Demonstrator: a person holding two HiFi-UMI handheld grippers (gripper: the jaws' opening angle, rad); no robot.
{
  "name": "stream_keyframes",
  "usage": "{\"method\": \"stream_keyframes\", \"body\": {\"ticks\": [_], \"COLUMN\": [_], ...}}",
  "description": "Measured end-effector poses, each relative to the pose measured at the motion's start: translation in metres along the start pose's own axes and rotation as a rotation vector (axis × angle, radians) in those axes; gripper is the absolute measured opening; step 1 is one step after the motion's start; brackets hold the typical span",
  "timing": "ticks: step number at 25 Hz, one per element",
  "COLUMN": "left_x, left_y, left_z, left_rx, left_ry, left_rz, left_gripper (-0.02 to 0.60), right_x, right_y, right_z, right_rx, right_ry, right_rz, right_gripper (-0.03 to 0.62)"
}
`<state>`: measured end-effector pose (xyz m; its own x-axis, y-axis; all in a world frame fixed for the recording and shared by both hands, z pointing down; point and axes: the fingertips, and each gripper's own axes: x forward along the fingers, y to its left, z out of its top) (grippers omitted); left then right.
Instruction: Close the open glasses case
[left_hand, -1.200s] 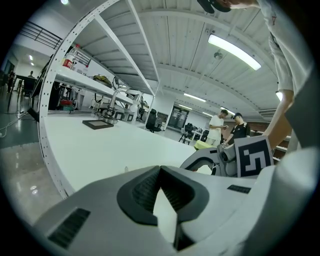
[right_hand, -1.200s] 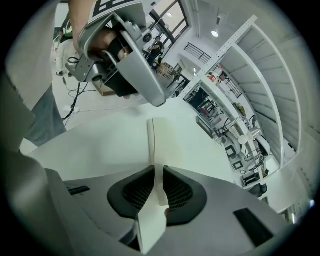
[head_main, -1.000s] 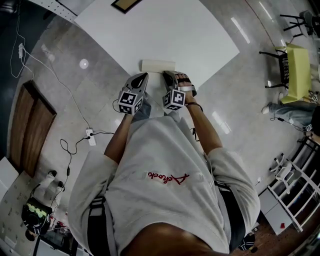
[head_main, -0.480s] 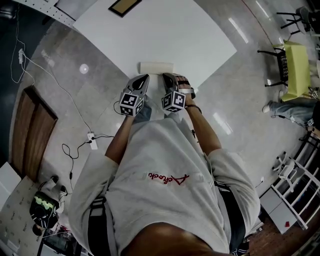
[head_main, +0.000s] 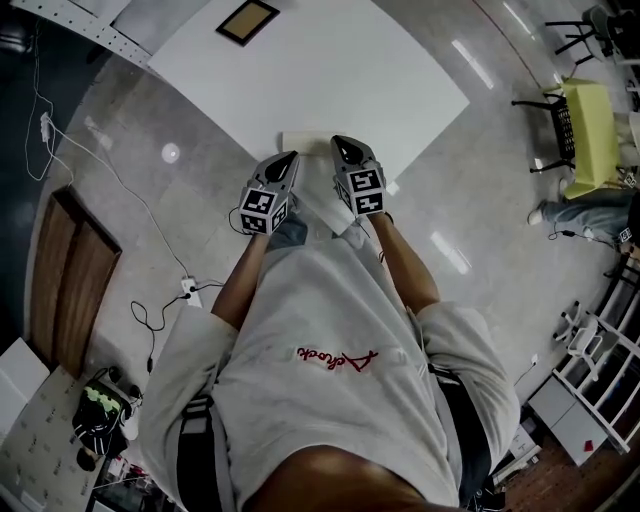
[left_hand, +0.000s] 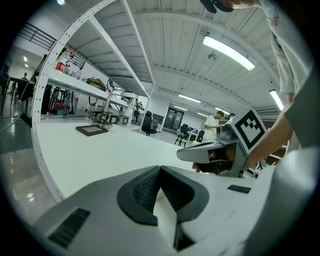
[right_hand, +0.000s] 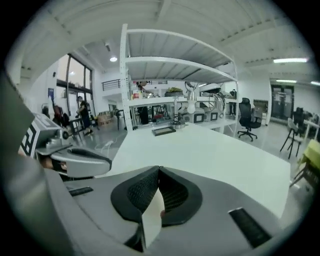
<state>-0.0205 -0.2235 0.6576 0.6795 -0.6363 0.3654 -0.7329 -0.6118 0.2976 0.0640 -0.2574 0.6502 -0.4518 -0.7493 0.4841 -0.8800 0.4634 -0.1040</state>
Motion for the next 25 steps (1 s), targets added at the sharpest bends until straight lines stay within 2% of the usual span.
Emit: {"method": "stream_keyframes", "body": {"ticks": [3, 7, 15, 25], "left_x": [0.0, -0.006, -0.002, -0.008], "left_y": [0.004, 0.008, 0.01, 0.0], "left_z": [0.009, 0.018, 0.04, 0.09], "left_rx": [0.019, 0.043, 0.126, 0.211], "left_ry": [-0.017, -0.029, -0.052, -0.149], "left_rz": [-0.016, -0.039, -0.104, -0.147], "left_gripper": [0.02, 0.02, 0.02, 0.02], "right_x": [0.0, -0.001, -0.007, -0.034], "right_y": [0.007, 0.025, 0.023, 0.025], "right_z": [0.01, 0.018, 0.04, 0.083], "right_rx": [0.069, 0.012, 0.013, -0.019], "right_ry": [-0.054, -0.085, -0.158, -0.28], "right_rz": [0.009, 0.012, -0.066, -0.135], "right_gripper": [0.005, 0.003, 0.003, 0.003]}}
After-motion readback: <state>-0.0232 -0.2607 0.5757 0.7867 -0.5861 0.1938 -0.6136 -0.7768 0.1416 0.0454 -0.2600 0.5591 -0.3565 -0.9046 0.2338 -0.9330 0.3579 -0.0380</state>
